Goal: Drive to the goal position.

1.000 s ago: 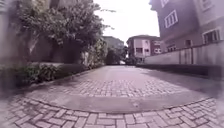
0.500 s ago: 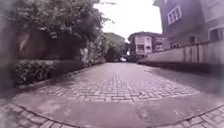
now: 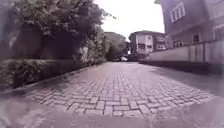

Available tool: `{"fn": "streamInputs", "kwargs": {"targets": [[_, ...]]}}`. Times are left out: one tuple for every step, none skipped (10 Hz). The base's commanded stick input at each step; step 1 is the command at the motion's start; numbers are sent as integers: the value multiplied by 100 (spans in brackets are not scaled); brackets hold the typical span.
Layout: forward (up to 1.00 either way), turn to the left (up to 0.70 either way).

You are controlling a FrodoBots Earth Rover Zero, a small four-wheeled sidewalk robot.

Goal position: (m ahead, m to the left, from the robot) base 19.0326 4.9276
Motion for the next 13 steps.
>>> {"fn": "streamInputs", "kwargs": {"targets": [[69, 3], [69, 3], [69, 3], [69, 3], [69, 3], [69, 3], [69, 3], [69, 3], [69, 3], [69, 3], [69, 3], [69, 3], [69, 3]]}}
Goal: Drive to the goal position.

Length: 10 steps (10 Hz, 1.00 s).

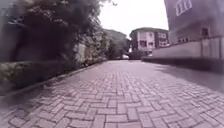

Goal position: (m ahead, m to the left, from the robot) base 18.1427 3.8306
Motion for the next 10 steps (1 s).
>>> {"fn": "streamInputs", "kwargs": {"targets": [[69, 3], [69, 3], [69, 3], [69, 3], [69, 3], [69, 3], [69, 3], [69, 3], [69, 3], [69, 3]]}}
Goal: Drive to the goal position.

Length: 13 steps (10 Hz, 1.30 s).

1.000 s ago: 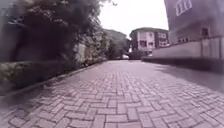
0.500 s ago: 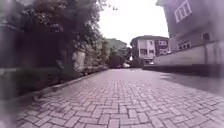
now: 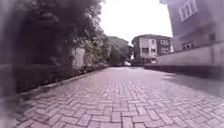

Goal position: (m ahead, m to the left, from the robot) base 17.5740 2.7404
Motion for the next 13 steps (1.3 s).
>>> {"fn": "streamInputs", "kwargs": {"targets": [[69, 3], [69, 3], [69, 3], [69, 3], [69, 3], [69, 3], [69, 3], [69, 3], [69, 3], [69, 3], [69, 3], [69, 3], [69, 3]]}}
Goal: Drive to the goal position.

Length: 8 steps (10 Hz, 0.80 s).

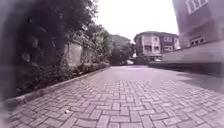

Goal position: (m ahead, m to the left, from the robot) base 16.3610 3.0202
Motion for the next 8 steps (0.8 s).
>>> {"fn": "streamInputs", "kwargs": {"targets": [[69, 3], [69, 3], [69, 3], [69, 3], [69, 3], [69, 3], [69, 3], [69, 3]]}}
